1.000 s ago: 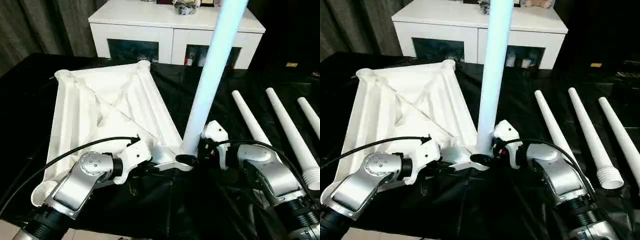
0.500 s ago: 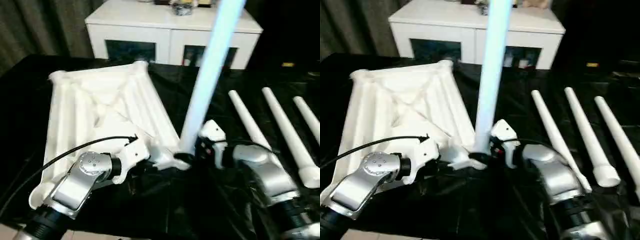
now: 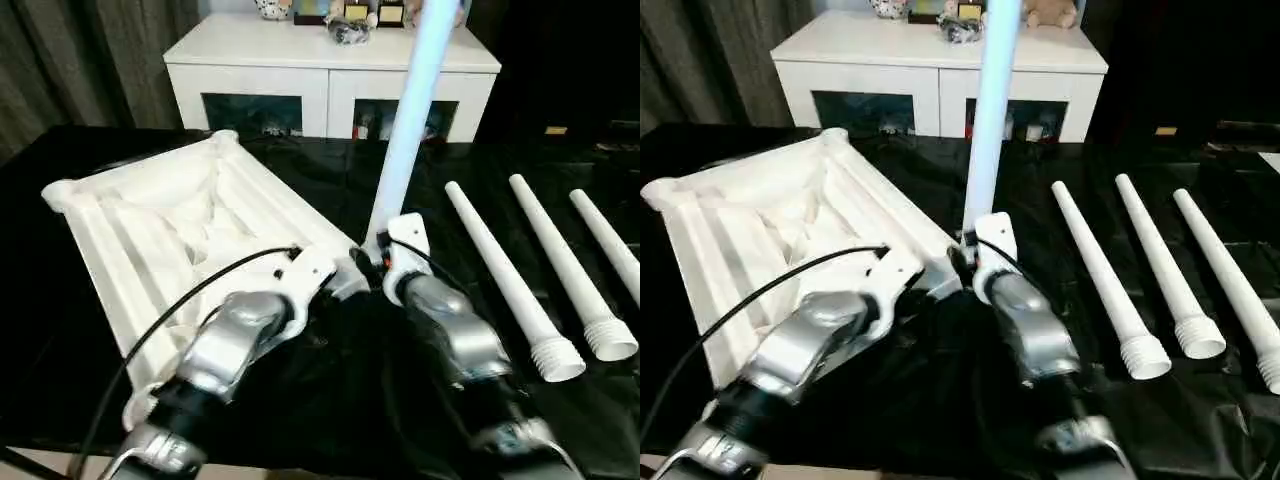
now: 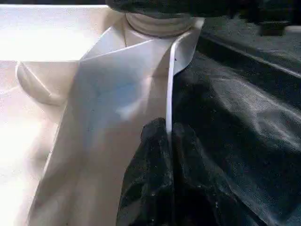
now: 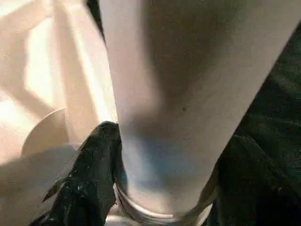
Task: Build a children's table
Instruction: Rotate leg to tighten
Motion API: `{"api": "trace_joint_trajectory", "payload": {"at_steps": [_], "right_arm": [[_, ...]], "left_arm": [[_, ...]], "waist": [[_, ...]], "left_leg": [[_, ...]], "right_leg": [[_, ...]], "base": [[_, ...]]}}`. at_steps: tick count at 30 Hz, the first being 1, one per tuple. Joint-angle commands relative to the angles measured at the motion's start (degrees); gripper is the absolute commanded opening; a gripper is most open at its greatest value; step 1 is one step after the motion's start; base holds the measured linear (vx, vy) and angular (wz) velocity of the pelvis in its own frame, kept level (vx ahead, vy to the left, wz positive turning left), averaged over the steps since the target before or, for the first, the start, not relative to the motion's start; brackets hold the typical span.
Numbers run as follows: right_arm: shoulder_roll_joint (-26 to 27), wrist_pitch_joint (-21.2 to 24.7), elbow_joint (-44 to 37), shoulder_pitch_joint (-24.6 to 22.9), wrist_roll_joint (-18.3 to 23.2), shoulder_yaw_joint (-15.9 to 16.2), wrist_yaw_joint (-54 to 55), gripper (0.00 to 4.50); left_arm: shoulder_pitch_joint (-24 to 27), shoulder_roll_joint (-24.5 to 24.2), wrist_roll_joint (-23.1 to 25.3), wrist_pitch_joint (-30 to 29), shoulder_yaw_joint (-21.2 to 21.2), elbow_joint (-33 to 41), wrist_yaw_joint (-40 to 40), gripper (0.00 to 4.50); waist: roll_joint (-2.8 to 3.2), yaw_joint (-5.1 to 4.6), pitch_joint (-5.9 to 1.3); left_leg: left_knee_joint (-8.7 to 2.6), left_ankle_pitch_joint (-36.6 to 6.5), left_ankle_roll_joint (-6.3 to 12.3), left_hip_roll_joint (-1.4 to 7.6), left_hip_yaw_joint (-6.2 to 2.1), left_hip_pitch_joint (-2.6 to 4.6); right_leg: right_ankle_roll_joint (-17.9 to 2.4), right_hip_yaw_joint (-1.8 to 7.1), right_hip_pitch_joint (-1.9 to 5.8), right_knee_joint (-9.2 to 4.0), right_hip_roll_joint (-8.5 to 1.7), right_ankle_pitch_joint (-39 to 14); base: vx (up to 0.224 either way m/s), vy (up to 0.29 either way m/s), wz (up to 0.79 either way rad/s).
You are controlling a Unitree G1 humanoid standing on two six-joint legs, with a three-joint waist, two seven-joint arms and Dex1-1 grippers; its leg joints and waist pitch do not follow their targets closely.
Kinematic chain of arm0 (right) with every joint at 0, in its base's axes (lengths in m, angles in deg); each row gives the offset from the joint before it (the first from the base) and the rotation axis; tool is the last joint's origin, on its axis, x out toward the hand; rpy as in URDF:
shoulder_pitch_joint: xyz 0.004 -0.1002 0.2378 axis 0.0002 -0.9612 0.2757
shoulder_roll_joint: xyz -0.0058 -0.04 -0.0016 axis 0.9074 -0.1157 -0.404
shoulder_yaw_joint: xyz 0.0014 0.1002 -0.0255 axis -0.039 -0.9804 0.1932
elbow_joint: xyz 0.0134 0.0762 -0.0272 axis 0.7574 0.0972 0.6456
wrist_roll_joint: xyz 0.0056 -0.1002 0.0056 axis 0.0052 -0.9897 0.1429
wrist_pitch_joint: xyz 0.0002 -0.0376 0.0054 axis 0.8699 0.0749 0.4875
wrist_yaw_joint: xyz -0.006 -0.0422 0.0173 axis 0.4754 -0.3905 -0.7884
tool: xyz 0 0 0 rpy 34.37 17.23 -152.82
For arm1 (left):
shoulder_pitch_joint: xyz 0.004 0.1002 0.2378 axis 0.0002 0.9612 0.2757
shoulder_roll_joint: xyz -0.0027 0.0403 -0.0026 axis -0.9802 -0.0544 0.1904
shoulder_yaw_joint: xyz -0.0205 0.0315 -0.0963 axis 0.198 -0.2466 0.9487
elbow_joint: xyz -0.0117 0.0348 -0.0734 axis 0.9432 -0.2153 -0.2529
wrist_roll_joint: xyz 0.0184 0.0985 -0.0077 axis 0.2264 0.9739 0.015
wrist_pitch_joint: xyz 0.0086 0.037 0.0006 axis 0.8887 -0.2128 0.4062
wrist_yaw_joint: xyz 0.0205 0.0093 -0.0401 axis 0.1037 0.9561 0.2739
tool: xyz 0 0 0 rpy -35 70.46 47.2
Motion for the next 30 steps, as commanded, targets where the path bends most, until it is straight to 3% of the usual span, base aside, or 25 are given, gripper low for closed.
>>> {"api": "trace_joint_trajectory", "payload": {"at_steps": [1, 5, 6, 9, 14, 17, 19, 20, 22, 25, 28, 30], "right_arm": [[2.0, -0.7, 3.3, -1.4, 2.7, 0.4, -2.6, 3.19], [2.1, -1.9, 0.8, -1.3, 2.8, 0.3, -5.1, 3.49], [2.1, -2.0, 0.3, -1.1, 2.9, 0.0, -6.0, 3.65], [1.8, -2.5, 0.4, -0.1, 3.5, -0.3, -7.3, 3.81], [-2.7, -2.0, -3.7, -0.8, 4.3, 1.8, -16.1, 3.81], [-8.3, -1.5, -7.8, -2.5, 4.2, 4.4, -25.2, 3.81], [-11.3, -1.7, -9.4, -3.3, 4.6, 5.3, -30.3, 3.81], [-12.8, -1.4, -10.2, -3.7, 5.3, 5.5, -33.0, 3.81], [-14.6, -1.2, -10.9, -4.1, 6.1, 5.8, -35.9, 3.81], [-18.3, -1.0, -12.9, -5.0, 7.5, 7.0, -42.1, 3.81], [-20.4, -0.9, -14.4, -5.7, 7.8, 7.8, -45.7, 3.81], [-21.8, -0.7, -15.3, -6.2, 8.3, 8.3, -48.5, 3.81]], "left_arm": [[-0.4, -0.5, 2.2, 1.4, 2.4, -1.7, 5.6, 0.00], [0.7, -2.1, 2.7, 1.2, 1.7, -0.1, 3.8, 0.00], [1.0, -2.7, 2.8, 1.1, 1.4, 0.4, 3.1, 0.00], [1.3, -4.0, 2.8, 1.4, 0.7, 0.9, 2.0, 0.00], [3.2, -7.6, 2.6, 3.8, -1.5, 3.8, -3.0, 0.00], [4.8, -10.4, 1.4, 5.0, -2.4, 6.4, -7.3, 0.00], [5.7, -12.0, 0.2, 6.0, -3.1, 8.1, -10.6, 0.00], [6.2, -13.0, -0.2, 8.0, -3.5, 9.0, -12.3, 0.00], [7.1, -14.2, -1.3, 8.7, -3.6, 10.6, -14.5, 0.00], [9.2, -16.1, -4.7, 10.0, -3.4, 14.8, -19.8, 0.00], [10.4, -17.3, -6.3, 9.8, -3.2, 16.7, -22.3, 0.00], [11.2, -18.9, -6.8, 10.9, -3.4, 17.6, -24.3, 0.00]], "waist": [[-0.58, -0.04, -2.52], [-0.53, -0.12, -2.48], [-0.44, -0.34, -2.46], [-0.41, -0.46, -2.70], [-0.27, -0.07, -2.92], [-0.09, 0.39, -3.01], [-0.21, 0.66, -3.39], [0.05, 0.78, -3.42], [-0.21, 0.84, -3.52], [-0.31, 1.13, -3.25], [-0.34, 1.52, -2.99], [-0.34, 1.71, -2.64]], "left_leg": [[-4.84, -22.9, -0.67, 1.94, -1.43, 0.04], [-5.11, -22.0, 0.01, 2.09, -1.41, -0.43], [-5.32, -21.8, -0.08, 2.14, -1.63, -0.95], [-5.11, -20.5, -0.27, 2.32, -1.57, -0.68], [-4.84, -16.5, 0.82, 2.58, -1.16, -0.68], [-4.57, -13.5, 1.70, 2.70, -0.82, -0.56], [-4.11, -10.0, 2.59, 2.59, -0.68, -0.49], [-3.98, -7.9, 3.48, 2.50, -0.70, -0.62], [-3.75, -6.6, 4.64, 2.51, -0.61, -0.72], [-3.90, -8.5, 5.07, 2.75, -0.49, -0.50], [-4.08, -11.0, 4.32, 2.89, -0.51, -0.36], [-4.40, -14.9, 2.95, 3.00, -0.49, -0.09]], "right_leg": [[-4.8, 1.50, 1.44, -5.66, -2.72, -29.4], [-5.9, 1.62, 1.81, -5.21, -2.71, -25.8], [-5.8, 1.43, 2.22, -5.12, -2.81, -26.5], [-7.1, 1.45, 2.08, -5.01, -2.96, -23.7], [-9.8, 1.60, 2.42, -4.21, -2.81, -16.5], [-11.6, 1.72, 2.42, -3.69, -2.74, -11.6], [-13.3, 1.71, 2.74, -2.98, -2.63, -6.2], [-14.6, 1.62, 2.88, -2.60, -2.55, -2.9], [-15.8, 1.59, 3.11, -2.36, -2.60, -0.6], [-16.3, 1.60, 2.83, -2.64, -2.68, -4.2], [-15.6, 1.62, 2.68, -2.89, -2.63, -7.9], [-14.2, 1.83, 2.23, -3.44, -2.65, -13.1]], "base": [[0.000, 0.000, 0.00], [0.000, 0.000, 0.00], [0.000, 0.000, 0.00], [0.000, 0.000, 0.00], [0.000, 0.000, 0.00], [0.017, -0.002, 0.01], [0.056, -0.003, 0.03], [0.052, 0.002, 0.01], [0.026, 0.001, 0.00], [0.000, 0.000, 0.00], [0.000, 0.000, 0.00], [0.000, 0.000, 0.00]]}}
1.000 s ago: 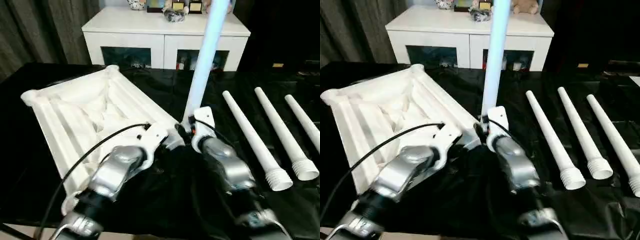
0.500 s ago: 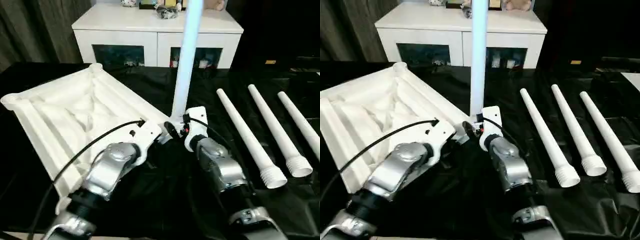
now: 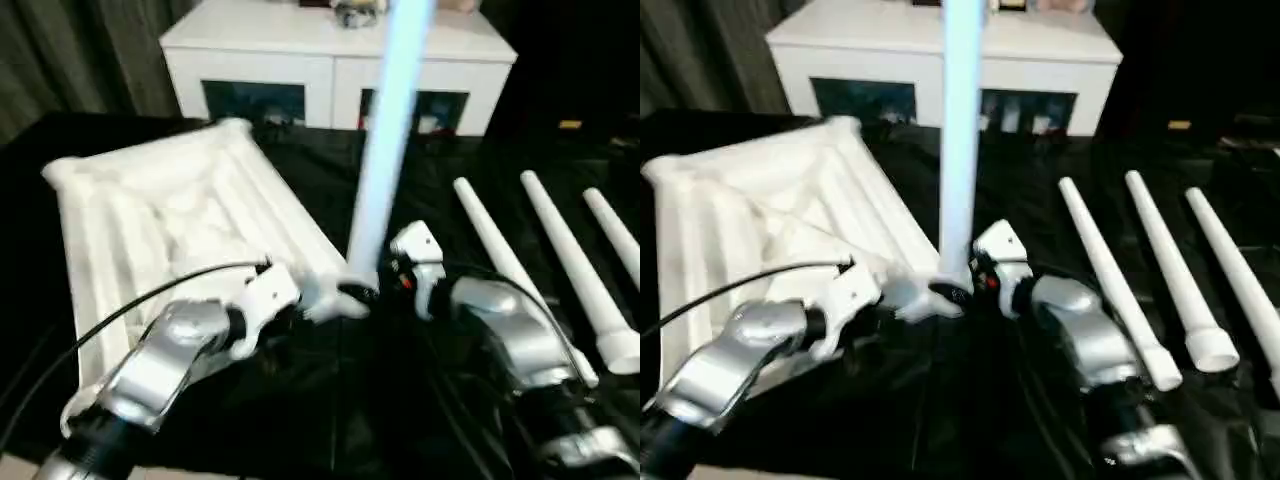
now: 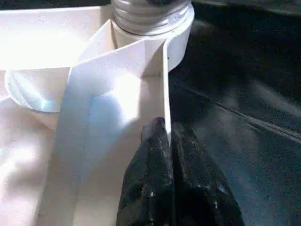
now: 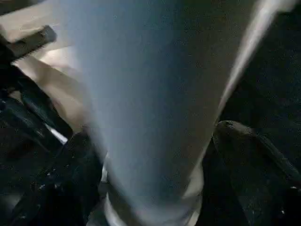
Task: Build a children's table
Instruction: Rotate leg to tighten
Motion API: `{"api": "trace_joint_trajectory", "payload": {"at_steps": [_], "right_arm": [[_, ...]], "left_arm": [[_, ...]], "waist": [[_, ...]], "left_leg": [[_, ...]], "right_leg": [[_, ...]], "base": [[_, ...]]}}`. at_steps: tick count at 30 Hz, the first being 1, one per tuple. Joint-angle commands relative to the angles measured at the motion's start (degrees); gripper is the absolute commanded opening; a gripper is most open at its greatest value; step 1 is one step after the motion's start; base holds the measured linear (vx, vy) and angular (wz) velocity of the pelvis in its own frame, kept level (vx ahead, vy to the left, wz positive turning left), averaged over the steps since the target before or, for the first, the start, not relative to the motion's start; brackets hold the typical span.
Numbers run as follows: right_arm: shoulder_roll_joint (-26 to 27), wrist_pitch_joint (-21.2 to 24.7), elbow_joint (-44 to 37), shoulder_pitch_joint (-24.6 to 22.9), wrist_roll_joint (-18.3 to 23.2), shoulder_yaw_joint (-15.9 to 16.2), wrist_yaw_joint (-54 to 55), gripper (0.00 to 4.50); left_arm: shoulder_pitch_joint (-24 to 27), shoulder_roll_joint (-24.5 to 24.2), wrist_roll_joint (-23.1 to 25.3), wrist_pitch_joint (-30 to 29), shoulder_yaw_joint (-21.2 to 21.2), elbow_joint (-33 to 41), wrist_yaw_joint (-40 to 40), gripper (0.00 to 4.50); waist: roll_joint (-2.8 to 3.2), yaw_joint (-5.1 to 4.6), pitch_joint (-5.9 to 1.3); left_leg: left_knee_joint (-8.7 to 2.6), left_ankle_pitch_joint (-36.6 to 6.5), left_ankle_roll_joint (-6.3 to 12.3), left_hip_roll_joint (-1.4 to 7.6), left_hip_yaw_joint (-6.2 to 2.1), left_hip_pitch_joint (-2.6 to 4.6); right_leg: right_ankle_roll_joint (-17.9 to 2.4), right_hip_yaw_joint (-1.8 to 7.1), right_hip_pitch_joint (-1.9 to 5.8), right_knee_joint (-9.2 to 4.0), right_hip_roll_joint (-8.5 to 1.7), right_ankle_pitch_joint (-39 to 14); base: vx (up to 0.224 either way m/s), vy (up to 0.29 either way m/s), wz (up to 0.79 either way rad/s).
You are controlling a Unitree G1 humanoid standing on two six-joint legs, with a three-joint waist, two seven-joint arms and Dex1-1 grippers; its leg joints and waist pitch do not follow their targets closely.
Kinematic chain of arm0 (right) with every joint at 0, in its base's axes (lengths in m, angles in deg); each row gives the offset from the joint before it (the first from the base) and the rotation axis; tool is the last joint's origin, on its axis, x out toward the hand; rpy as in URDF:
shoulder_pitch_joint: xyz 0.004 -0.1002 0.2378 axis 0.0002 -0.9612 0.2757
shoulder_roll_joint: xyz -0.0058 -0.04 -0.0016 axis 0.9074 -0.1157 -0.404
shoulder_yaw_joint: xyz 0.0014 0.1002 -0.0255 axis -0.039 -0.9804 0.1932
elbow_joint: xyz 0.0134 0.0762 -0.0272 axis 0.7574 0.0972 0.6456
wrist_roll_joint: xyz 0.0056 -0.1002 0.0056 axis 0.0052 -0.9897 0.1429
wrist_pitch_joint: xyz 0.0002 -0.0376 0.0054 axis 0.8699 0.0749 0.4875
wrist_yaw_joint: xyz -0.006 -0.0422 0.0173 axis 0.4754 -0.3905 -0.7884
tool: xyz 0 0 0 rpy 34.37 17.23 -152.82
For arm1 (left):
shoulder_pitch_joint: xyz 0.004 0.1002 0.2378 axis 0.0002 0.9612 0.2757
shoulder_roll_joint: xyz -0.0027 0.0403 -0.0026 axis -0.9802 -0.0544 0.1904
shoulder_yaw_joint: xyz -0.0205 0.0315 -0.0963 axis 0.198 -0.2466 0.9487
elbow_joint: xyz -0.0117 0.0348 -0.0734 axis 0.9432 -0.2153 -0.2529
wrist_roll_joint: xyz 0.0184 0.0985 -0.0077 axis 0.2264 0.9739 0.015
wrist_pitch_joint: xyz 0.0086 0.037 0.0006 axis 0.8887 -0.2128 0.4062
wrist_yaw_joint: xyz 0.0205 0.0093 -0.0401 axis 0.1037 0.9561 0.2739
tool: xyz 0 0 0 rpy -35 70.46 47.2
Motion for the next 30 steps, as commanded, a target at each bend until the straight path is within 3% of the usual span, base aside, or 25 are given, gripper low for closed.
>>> {"api": "trace_joint_trajectory", "payload": {"at_steps": [1, 4, 9, 17, 27, 30], "right_arm": [[-1.0, 0.4, -1.7, -0.7, 0.8, 0.7, -2.6, 3.81], [-2.8, 0.2, -2.7, -1.4, 1.1, 2.0, -6.1, 3.81], [-5.3, -0.1, -3.8, -2.2, 0.7, 3.7, -9.9, 3.81], [-6.0, -0.5, -2.6, -2.2, 0.1, 3.4, -10.1, 3.81], [-5.2, -0.1, -1.8, -2.5, -0.3, 4.0, -9.4, 2.83], [-4.8, 0.1, -1.6, -2.7, -0.5, 4.2, -8.7, 2.74]], "left_arm": [[0.5, -0.1, -2.0, 1.0, -1.2, 2.1, -2.4, 0.00], [1.2, -1.1, -2.6, 1.0, -0.6, 2.7, -3.4, 0.00], [1.3, -2.3, -2.6, 1.4, 0.2, 2.4, -4.3, 0.00], [1.3, -2.9, -2.8, 1.6, 0.5, 2.3, -4.7, 0.00], [1.4, -3.0, -3.2, 1.5, 0.4, 2.1, -4.7, 0.00], [1.4, -2.9, -3.2, 1.4, 0.4, 2.1, -4.6, 0.00]], "waist": [[-0.13, 0.05, -2.80], [-0.25, 0.06, -2.71], [-0.45, 0.01, -2.80], [-0.39, 0.04, -3.03], [-0.47, 0.00, -2.98], [-0.47, 0.00, -3.01]], "left_leg": [[-4.35, -15.4, 2.58, 2.73, -0.35, 0.56], [-4.46, -17.0, 1.43, 2.64, -0.50, 0.45], [-4.39, -16.2, 1.72, 2.54, -0.61, 0.15], [-4.12, -13.2, 2.58, 2.51, -0.51, 0.05], [-4.17, -13.8, 2.24, 2.52, -0.56, 0.04], [-4.12, -13.6, 2.33, 2.50, -0.54, 0.04]], "right_leg": [[-13.4, 2.46, 2.70, -3.54, -2.54, -14.6], [-11.9, 2.53, 2.70, -3.70, -2.62, -17.7], [-11.0, 2.54, 2.80, -3.76, -2.68, -18.6], [-12.9, 2.46, 2.95, -3.26, -2.56, -13.9], [-12.3, 2.45, 2.94, -3.34, -2.55, -15.4], [-12.4, 2.46, 2.97, -3.32, -2.59, -15.1]], "base": [[0.000, 0.000, 0.00], [0.000, 0.000, 0.00], [0.000, 0.000, 0.00], [0.000, 0.000, 0.00], [0.000, 0.000, 0.00], [0.000, 0.000, 0.00]]}}
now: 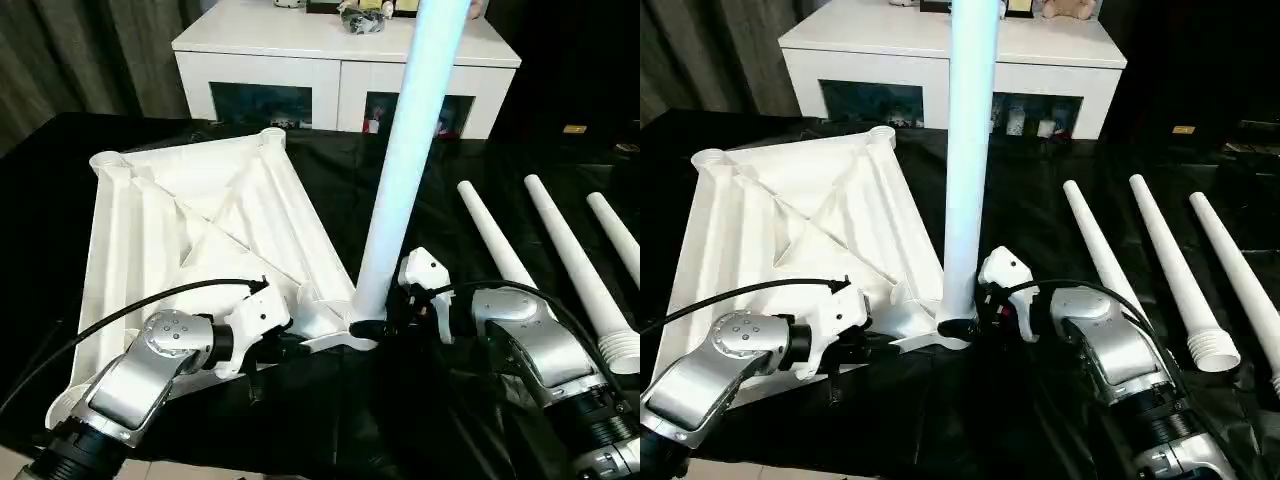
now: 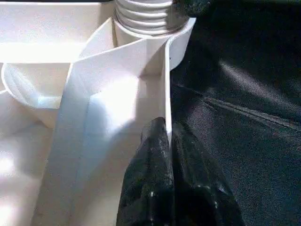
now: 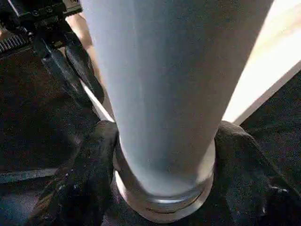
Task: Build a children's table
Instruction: Rotate leg to tighten
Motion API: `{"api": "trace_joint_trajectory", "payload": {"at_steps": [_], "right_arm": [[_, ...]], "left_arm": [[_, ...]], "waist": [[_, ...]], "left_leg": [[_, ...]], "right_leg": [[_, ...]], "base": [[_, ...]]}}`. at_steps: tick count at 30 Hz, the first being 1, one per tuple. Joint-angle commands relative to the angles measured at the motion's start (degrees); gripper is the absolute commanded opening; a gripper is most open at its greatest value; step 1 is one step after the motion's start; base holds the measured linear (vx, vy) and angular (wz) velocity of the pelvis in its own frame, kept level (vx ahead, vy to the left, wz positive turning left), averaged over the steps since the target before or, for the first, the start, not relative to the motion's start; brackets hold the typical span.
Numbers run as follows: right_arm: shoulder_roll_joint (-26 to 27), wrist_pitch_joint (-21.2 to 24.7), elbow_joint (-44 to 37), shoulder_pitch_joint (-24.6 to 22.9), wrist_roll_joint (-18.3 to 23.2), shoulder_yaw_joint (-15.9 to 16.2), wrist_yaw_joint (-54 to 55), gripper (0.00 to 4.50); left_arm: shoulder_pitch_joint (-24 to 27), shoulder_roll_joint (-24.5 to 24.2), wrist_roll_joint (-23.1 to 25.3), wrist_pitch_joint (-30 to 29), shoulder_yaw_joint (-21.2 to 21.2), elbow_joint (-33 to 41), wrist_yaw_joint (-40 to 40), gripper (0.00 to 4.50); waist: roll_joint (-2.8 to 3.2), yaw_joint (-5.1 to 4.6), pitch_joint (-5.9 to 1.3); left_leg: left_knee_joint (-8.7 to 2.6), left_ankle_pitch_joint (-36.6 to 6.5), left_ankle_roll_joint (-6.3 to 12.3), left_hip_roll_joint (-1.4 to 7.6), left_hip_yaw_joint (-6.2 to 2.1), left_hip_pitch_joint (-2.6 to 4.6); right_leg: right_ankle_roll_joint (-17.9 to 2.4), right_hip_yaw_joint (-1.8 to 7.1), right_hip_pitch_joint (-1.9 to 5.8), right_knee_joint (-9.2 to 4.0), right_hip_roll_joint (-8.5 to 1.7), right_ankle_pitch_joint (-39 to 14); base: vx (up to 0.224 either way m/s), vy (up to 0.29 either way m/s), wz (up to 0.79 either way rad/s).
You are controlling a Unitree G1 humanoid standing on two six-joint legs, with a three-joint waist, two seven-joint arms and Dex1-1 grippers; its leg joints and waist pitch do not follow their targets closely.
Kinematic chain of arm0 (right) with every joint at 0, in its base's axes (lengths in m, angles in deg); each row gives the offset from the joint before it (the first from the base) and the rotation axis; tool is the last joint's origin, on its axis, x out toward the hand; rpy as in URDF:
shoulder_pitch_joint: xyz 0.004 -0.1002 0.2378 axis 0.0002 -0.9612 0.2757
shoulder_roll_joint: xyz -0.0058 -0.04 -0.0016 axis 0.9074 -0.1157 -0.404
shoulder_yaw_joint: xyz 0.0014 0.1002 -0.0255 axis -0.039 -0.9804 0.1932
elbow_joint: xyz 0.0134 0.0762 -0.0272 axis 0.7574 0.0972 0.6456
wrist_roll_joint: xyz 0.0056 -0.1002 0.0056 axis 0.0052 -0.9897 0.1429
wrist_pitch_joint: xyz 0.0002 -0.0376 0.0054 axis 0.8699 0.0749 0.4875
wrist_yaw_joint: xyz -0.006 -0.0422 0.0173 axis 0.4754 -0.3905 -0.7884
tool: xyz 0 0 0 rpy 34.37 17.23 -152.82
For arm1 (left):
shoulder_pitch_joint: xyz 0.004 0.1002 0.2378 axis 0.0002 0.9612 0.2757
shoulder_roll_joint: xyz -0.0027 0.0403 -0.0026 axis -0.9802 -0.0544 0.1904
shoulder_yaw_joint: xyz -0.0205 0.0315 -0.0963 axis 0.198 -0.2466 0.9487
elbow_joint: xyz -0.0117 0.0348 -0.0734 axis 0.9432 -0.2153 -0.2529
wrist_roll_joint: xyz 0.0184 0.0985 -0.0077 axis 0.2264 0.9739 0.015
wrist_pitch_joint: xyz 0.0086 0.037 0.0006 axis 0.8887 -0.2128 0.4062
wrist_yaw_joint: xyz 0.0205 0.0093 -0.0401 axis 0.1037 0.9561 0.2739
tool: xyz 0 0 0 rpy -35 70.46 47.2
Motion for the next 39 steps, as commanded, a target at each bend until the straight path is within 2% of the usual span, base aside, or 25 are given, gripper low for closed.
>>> {"api": "trace_joint_trajectory", "payload": {"at_steps": [1, 4, 5, 9, 13, 15, 17, 18, 20, 21, 22, 23, 24, 25, 26, 27, 30, 31, 32, 33, 34, 35, 36, 37, 39], "right_arm": [[0.7, 0.2, 0.7, -0.8, -0.8, 0.6, 0.9, 2.71], [2.2, 0.0, 2.6, -0.8, -2.0, 0.0, 4.8, 2.67], [3.7, -0.1, 4.3, -0.7, -2.6, -0.8, 8.0, 2.66], [5.9, 0.9, 5.9, -0.6, -2.5, -2.2, 12.0, 2.65], [11.4, 3.4, 8.5, -0.9, -2.3, -5.1, 21.7, 2.64], [12.6, 3.7, 9.5, -0.7, -2.5, -5.8, 24.3, 2.64], [16.4, 4.2, 13.0, 0.5, -3.2, -8.2, 33.1, 2.63], [19.3, 4.3, 16.0, 1.7, -3.8, -9.9, 39.7, 2.63], [22.2, 3.6, 19.3, 3.1, -3.9, -11.7, 45.5, 2.63], [22.9, 3.4, 20.0, 3.4, -3.8, -12.1, 46.6, 2.63], [25.0, 1.6, 22.2, 4.8, -3.9, -12.8, 49.5, 2.63], [25.2, 1.5, 22.3, 4.9, -3.9, -12.7, 49.6, 2.63], [26.1, -0.6, 23.2, 5.9, -4.9, -12.1, 50.6, 2.63], [26.3, -1.4, 23.5, 6.2, -5.3, -11.8, 50.8, 2.63], [26.8, -3.0, 22.9, 6.6, -4.3, -12.0, 48.3, 2.63], [26.8, -3.1, 22.9, 6.6, -4.2, -12.0, 48.1, 3.19], [25.5, -4.1, 20.0, 6.8, -4.9, -10.9, 44.5, 3.39], [25.5, -4.1, 20.0, 6.8, -4.9, -10.9, 44.5, 3.39], [25.0, -4.1, 19.6, 7.1, -4.8, -10.9, 43.6, 3.60], [24.3, -4.1, 19.0, 7.2, -4.6, -10.6, 42.3, 3.69], [23.3, -3.5, 18.1, 7.3, -4.0, -10.4, 40.3, 3.75], [23.0, -3.3, 17.8, 7.3, -3.8, -10.4, 39.6, 3.75], [21.9, -2.9, 17.1, 7.2, -3.2, -10.2, 37.5, 3.75], [18.7, -3.1, 15.2, 6.4, -3.4, -8.4, 32.0, 3.75], [17.2, -3.5, 14.4, 6.0, -3.8, -7.5, 29.7, 3.75]], "left_arm": [[0.0, 0.0, -1.0, 0.4, 0.5, 1.0, -0.5, 0.00], [-0.1, 0.9, -1.0, -0.4, 0.8, 0.2, 0.8, 0.00], [-0.6, 2.3, -0.8, -1.2, 1.2, -0.9, 2.6, 0.00], [-1.6, 4.4, 0.3, -2.6, 1.4, -3.0, 5.9, 0.00], [-5.5, 11.1, 2.3, -6.6, 3.4, -8.6, 15.6, 0.00], [-6.3, 12.5, 2.6, -7.4, 4.0, -9.7, 17.8, 0.00], [-8.4, 16.5, 2.9, -10.3, 5.9, -12.6, 23.5, 0.00], [-9.8, 19.1, 2.8, -11.5, 7.0, -14.8, 26.8, 0.00], [-11.2, 21.1, 3.2, -11.4, 7.6, -17.3, 29.5, 0.00], [-11.5, 21.4, 3.4, -11.3, 7.6, -17.8, 30.0, 0.00], [-12.4, 21.9, 4.7, -10.3, 7.0, -19.6, 31.0, 0.00], [-12.5, 21.8, 4.8, -10.2, 6.9, -19.7, 31.1, 0.00], [-12.9, 21.6, 5.8, -9.5, 6.4, -20.2, 31.1, 0.00], [-12.9, 21.5, 5.9, -9.4, 6.2, -20.2, 31.1, 0.00], [-12.9, 20.9, 6.2, -8.7, 5.6, -19.7, 30.3, 0.00], [-12.9, 20.9, 6.2, -8.7, 5.6, -19.7, 30.2, 0.00], [-11.8, 18.4, 7.1, -8.5, 4.2, -17.4, 27.8, 0.00], [-11.8, 18.4, 7.1, -8.5, 4.2, -17.4, 27.8, 0.00], [-11.5, 17.7, 7.0, -7.7, 3.7, -16.7, 26.8, 0.00], [-11.1, 17.1, 6.9, -7.9, 3.5, -16.1, 26.2, 0.00], [-10.7, 16.2, 6.7, -6.5, 3.0, -15.3, 24.9, 0.00], [-10.5, 15.9, 6.7, -6.0, 2.8, -15.1, 24.4, 0.00], [-10.0, 15.2, 6.7, -4.6, 2.5, -14.4, 23.0, 0.00], [-8.9, 14.1, 5.7, -3.8, 2.5, -13.1, 20.7, 0.00], [-8.5, 13.6, 5.2, -3.4, 2.3, -12.5, 19.5, 0.00]], "waist": [[-0.38, 0.09, -3.04], [-0.42, -0.14, -2.87], [-0.27, -0.40, -2.60], [-0.45, -0.91, -2.41], [-0.64, -1.12, -2.40], [-0.62, -1.24, -2.30], [-0.41, -1.46, -2.32], [-0.38, -1.73, -2.31], [-0.20, -1.99, -2.33], [0.06, -2.19, -2.35], [0.20, -2.32, -2.56], [0.20, -2.32, -2.56], [0.20, -2.46, -2.41], [0.22, -2.54, -2.43], [0.04, -2.60, -2.47], [0.21, -2.49, -2.51], [0.00, -2.38, -2.57], [0.00, -2.47, -2.54], [0.10, -2.70, -2.64], [-0.14, -2.91, -2.71], [-0.08, -2.85, -2.77], [-0.30, -2.92, -2.74], [-0.19, -2.62, -2.79], [-0.14, -2.52, -2.82], [-0.23, -2.31, -2.84]], "left_leg": [[-4.34, -13.6, 2.31, 2.49, -0.59, 0.00], [-4.46, -15.0, 1.70, 2.39, -0.60, -0.02], [-4.69, -17.6, 0.84, 2.39, -0.78, 0.10], [-4.72, -20.6, -0.14, 2.23, -0.96, 0.42], [-4.67, -21.5, -0.31, 2.04, -1.08, 0.65], [-4.59, -22.0, -0.43, 1.92, -1.07, 0.79], [-4.55, -22.4, -0.71, 1.80, -1.09, 0.88], [-4.61, -22.9, -1.03, 1.60, -1.30, 0.64], [-4.61, -24.1, -1.16, 1.47, -1.54, 0.87], [-4.62, -24.8, -1.11, 1.49, -1.65, 0.86], [-5.00, -25.7, -1.07, 1.64, -2.01, 0.59], [-5.00, -25.7, -1.07, 1.64, -2.01, 0.59], [-5.04, -28.1, -1.11, 1.61, -2.00, 1.01], [-5.03, -28.4, -1.05, 1.55, -1.94, 1.04], [-5.23, -28.3, -0.92, 1.67, -2.04, 0.77], [-5.33, -28.4, -0.75, 1.76, -2.04, 0.79], [-5.42, -27.7, -0.22, 1.81, -1.89, 0.77], [-5.55, -27.3, -0.15, 1.88, -1.88, 0.45], [-5.74, -26.3, -0.30, 1.96, -2.13, -0.11], [-5.73, -25.4, -0.27, 2.05, -2.08, -0.26], [-5.63, -25.1, -0.27, 2.10, -2.01, -0.10], [-5.58, -24.7, 0.03, 2.12, -1.91, -0.07], [-5.44, -23.2, 0.49, 2.25, -1.56, 0.21], [-5.32, -22.3, 0.76, 2.28, -1.31, 0.33], [-5.28, -20.7, 1.18, 2.41, -1.07, 0.20]], "right_leg": [[-12.5, 2.33, 2.89, -3.64, -2.58, -15.2], [-11.9, 2.31, 2.81, -3.89, -2.58, -17.8], [-10.7, 2.17, 2.64, -4.27, -2.59, -21.9], [-8.5, 2.16, 2.29, -5.07, -2.71, -27.9], [-6.5, 1.99, 2.06, -5.62, -2.76, -31.8], [-6.1, 1.87, 1.84, -5.92, -2.69, -33.1], [-5.5, 1.74, 1.55, -6.30, -2.68, -34.1], [-4.8, 1.38, 1.77, -6.39, -2.66, -35.5], [-3.5, 0.89, 1.71, -6.97, -2.76, -37.6], [-3.4, 0.83, 1.60, -7.05, -2.86, -37.7], [-2.9, 0.48, 2.05, -7.10, -2.85, -35.9], [-2.9, 0.48, 2.05, -7.10, -2.85, -35.9], [-2.7, 0.39, 1.56, -7.37, -2.69, -36.1], [-2.6, 0.38, 1.62, -7.48, -2.67, -36.0], [-2.7, 0.40, 1.91, -7.36, -2.79, -35.3], [-2.9, 0.48, 1.92, -7.31, -2.87, -34.7], [-3.5, 0.66, 1.92, -7.22, -2.89, -33.3], [-3.8, 0.83, 2.06, -7.08, -2.93, -32.4], [-4.3, 0.78, 2.57, -6.69, -3.03, -31.1], [-4.8, 0.85, 2.53, -6.53, -3.00, -29.6], [-5.3, 0.96, 2.44, -6.47, -3.08, -28.9], [-5.8, 1.05, 2.41, -6.48, -3.08, -28.1], [-7.4, 1.39, 2.22, -6.19, -3.10, -25.5], [-8.5, 1.52, 2.21, -5.89, -2.94, -23.3], [-9.1, 1.71, 2.32, -5.64, -2.88, -21.1]], "base": [[0.000, 0.000, 0.00], [0.000, 0.000, 0.00], [0.000, 0.000, 0.00], [0.000, 0.000, 0.00], [0.000, 0.000, 0.00], [0.000, 0.000, 0.00], [0.000, 0.000, 0.00], [0.000, 0.000, 0.00], [0.000, 0.000, 0.00], [0.000, 0.000, 0.00], [0.000, 0.000, 0.00], [0.000, 0.000, 0.00], [0.000, 0.000, 0.00], [0.000, 0.000, 0.00], [0.000, 0.000, 0.00], [0.000, 0.000, 0.00], [0.000, 0.000, 0.00], [0.000, 0.000, 0.00], [0.000, 0.000, 0.00], [0.000, 0.000, 0.00], [0.000, 0.000, 0.00], [0.000, 0.000, 0.00], [0.000, 0.000, 0.00], [0.000, 0.000, 0.00], [0.000, 0.000, 0.00]]}}
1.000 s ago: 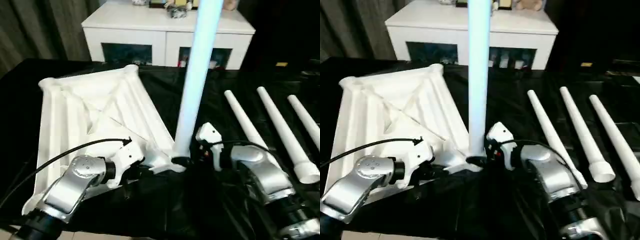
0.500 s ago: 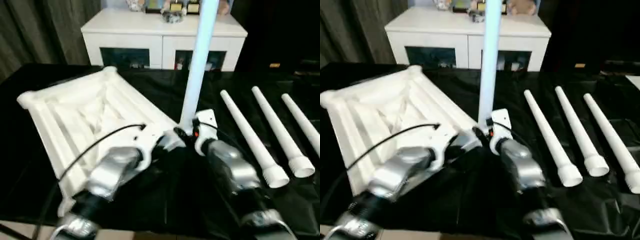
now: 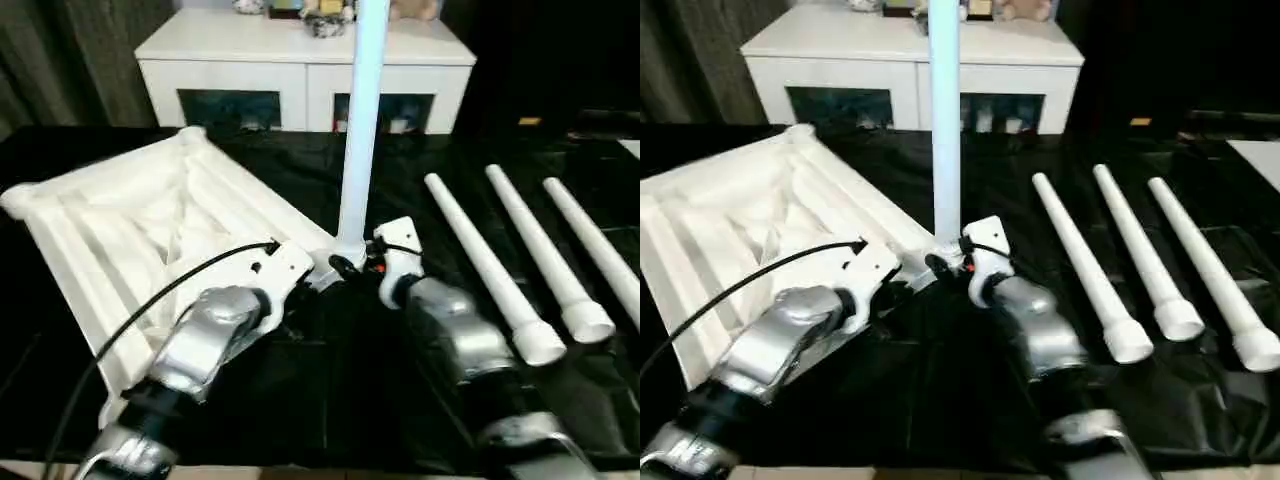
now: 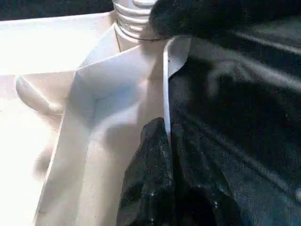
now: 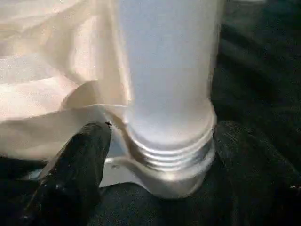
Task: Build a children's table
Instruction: Rotate leg to tighten
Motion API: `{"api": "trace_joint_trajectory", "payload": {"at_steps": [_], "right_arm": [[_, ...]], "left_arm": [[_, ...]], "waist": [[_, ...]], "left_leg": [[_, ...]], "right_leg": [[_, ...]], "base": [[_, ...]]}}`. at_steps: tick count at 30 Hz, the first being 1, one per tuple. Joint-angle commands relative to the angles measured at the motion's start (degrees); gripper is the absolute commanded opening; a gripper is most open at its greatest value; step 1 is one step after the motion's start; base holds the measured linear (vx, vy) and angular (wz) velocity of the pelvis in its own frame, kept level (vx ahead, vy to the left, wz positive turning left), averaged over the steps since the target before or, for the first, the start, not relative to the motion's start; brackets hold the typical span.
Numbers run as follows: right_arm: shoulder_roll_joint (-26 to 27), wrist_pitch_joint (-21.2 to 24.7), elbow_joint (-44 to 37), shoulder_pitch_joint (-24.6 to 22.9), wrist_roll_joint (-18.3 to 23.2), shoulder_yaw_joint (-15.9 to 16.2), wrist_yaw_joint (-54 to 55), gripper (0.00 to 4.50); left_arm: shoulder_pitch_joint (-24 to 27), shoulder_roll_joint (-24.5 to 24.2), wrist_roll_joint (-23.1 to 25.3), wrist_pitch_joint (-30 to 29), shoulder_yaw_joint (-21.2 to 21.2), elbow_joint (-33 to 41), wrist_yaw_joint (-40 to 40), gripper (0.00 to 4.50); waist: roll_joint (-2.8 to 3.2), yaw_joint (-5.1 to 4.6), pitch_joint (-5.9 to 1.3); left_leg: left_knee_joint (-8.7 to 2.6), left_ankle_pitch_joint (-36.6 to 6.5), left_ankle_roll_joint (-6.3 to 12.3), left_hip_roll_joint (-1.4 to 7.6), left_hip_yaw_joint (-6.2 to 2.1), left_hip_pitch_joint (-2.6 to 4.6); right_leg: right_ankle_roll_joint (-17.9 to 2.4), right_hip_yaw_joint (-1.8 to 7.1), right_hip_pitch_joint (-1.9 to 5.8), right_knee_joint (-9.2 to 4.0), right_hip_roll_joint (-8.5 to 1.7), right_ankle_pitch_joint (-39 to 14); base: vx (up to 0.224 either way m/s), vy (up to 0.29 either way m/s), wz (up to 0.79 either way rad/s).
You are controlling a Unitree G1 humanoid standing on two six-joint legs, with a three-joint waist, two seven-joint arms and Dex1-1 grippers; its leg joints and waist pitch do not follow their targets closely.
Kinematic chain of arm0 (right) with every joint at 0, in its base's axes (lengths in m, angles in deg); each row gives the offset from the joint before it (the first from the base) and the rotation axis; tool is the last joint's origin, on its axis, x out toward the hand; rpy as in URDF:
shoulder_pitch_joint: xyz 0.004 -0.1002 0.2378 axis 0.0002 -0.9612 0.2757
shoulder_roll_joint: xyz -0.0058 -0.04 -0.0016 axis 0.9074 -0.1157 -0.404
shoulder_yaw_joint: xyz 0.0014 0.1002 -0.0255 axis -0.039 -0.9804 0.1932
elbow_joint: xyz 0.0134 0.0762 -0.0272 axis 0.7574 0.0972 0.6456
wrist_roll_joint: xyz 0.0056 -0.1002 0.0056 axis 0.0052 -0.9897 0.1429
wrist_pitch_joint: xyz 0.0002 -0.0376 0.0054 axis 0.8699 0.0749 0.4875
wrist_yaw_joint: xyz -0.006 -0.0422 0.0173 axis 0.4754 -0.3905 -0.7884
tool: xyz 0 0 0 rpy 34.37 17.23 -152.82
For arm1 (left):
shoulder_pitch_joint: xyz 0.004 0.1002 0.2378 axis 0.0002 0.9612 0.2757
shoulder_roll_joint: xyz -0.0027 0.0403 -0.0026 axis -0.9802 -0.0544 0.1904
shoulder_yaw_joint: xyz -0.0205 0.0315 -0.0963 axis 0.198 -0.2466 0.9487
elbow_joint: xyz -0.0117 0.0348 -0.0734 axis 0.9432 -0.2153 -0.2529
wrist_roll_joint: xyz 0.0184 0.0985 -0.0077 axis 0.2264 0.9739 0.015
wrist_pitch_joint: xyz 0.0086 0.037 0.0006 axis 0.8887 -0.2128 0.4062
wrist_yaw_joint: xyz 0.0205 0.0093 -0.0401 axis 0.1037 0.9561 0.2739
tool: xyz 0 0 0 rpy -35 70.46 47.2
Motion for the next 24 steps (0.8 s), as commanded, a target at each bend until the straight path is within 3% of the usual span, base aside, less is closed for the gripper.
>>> {"api": "trace_joint_trajectory", "payload": {"at_steps": [1, 2, 6, 9, 11, 15, 19, 24], "right_arm": [[-2.6, -0.1, -3.1, -1.3, 0.0, 1.7, -6.2, 3.75], [-4.9, -1.2, -4.3, -2.2, 0.0, 2.5, -10.3, 3.75], [-8.4, -2.9, -6.2, -3.5, 0.2, 3.7, -16.0, 3.75], [-11.6, -3.7, -8.0, -4.6, 0.2, 5.4, -20.8, 3.75], [-12.6, -3.9, -8.4, -5.0, 0.1, 6.1, -22.3, 3.75], [-13.1, -4.0, -8.7, -5.3, 0.3, 6.1, -24.1, 3.75], [-13.2, -3.9, -8.6, -5.4, 0.9, 6.2, -25.8, 3.75], [-13.1, -3.1, -8.6, -5.3, 1.6, 6.1, -26.9, 3.41]], "left_arm": [[1.4, -1.2, -1.1, 2.4, -0.8, 1.4, -3.1, 0.00], [2.2, -2.6, -2.2, 2.6, -1.3, 2.6, -5.5, 0.00], [3.7, -5.2, -3.8, 4.0, -2.5, 5.2, -10.8, 0.00], [5.2, -7.9, -5.4, 4.0, -3.2, 8.4, -16.0, 0.00], [5.6, -8.6, -5.9, 3.5, -3.2, 9.5, -17.3, 0.00], [6.1, -9.5, -6.5, 3.2, -3.3, 10.5, -18.3, 0.00], [6.6, -10.1, -6.7, 3.0, -3.3, 11.2, -19.2, 0.00], [6.9, -10.2, -6.7, 2.8, -3.1, 11.4, -19.5, 0.00]], "waist": [[-0.22, 0.61, -2.88], [-0.33, 1.15, -2.99], [-0.41, 1.86, -3.15], [-0.21, 2.50, -3.68], [-0.18, 2.94, -3.70], [-0.16, 3.04, -3.46], [-0.26, 2.85, -2.96], [-0.38, 2.74, -3.01]], "left_leg": [[-4.93, -19.4, 1.51, 2.50, -0.65, 0.09], [-4.69, -17.5, 2.16, 2.50, -0.45, 0.03], [-4.24, -15.6, 2.91, 2.44, -0.02, 0.39], [-3.63, -6.4, 5.39, 2.55, 0.03, -0.08], [-3.30, -5.4, 6.43, 2.43, 0.29, 0.16], [-3.46, -6.8, 6.08, 2.58, 0.09, -0.21], [-4.08, -14.7, 2.49, 2.77, -0.05, 0.22], [-4.17, -14.6, 1.95, 2.67, -0.18, -0.06]], "right_leg": [[-10.0, 2.19, 2.09, -3.62, -2.79, -19.6], [-10.9, 2.38, 2.27, -3.20, -2.83, -17.4], [-12.2, 2.67, 2.16, -2.77, -2.81, -15.7], [-15.2, 2.45, 2.79, -1.18, -2.48, -4.2], [-16.8, 2.47, 2.61, -0.79, -2.28, -1.2], [-16.5, 2.41, 2.77, -0.88, -2.43, -3.9], [-13.5, 2.57, 2.33, -2.01, -2.54, -15.0], [-12.2, 2.62, 2.47, -2.02, -2.54, -16.0]], "base": [[0.000, 0.000, 0.00], [0.000, 0.000, 0.00], [0.047, -0.018, 0.07], [0.061, -0.026, 0.05], [0.000, 0.000, 0.00], [0.000, 0.000, 0.00], [0.000, 0.000, 0.00], [0.000, 0.000, 0.00]]}}
